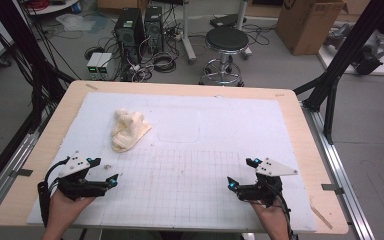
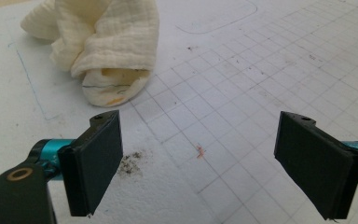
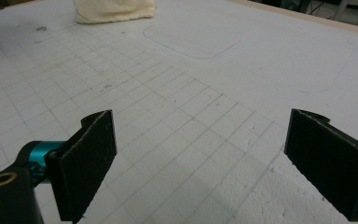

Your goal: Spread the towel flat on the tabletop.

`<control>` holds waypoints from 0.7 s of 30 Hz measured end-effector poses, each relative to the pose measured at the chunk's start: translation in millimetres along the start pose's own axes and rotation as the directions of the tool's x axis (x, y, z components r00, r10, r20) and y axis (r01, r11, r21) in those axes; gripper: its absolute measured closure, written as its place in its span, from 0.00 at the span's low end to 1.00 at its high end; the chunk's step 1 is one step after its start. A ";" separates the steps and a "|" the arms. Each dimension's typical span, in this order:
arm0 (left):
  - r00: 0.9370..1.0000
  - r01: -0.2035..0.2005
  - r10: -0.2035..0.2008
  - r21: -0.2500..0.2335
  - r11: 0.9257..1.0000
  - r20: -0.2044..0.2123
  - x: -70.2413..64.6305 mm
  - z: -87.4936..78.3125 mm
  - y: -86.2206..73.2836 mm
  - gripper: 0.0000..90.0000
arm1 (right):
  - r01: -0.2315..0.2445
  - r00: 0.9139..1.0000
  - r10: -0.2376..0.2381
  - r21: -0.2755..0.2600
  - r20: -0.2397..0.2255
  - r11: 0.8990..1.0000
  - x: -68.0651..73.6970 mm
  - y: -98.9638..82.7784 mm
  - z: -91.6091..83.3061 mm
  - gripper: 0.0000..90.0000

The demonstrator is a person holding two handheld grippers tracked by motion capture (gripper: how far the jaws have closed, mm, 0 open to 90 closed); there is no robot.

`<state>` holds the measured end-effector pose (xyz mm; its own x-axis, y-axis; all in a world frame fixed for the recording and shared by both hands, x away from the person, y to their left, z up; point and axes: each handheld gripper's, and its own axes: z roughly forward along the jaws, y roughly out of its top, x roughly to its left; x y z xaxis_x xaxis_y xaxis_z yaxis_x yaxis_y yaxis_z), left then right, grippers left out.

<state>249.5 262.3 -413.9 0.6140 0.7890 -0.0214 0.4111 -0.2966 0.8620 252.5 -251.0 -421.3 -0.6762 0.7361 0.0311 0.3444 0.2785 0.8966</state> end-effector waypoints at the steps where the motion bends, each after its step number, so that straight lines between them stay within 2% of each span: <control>1: 1.000 0.001 -0.001 0.001 1.000 0.003 0.3 0.5 0.2 0.17 | 0.000 1.000 0.000 0.000 0.000 1.000 0.0 0.0 0.0 0.10; 21: 1.000 0.004 -0.004 -0.003 1.000 0.004 -1.5 -0.7 1.3 0.19 | 0.012 1.000 -0.012 0.000 0.006 1.000 0.8 0.3 -0.8 0.10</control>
<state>248.6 261.1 -412.4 0.6151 0.7880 -0.0268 0.4114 -0.2917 0.8635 251.6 -250.8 -420.7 -0.6764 0.7363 0.0177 0.3359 0.2870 0.8971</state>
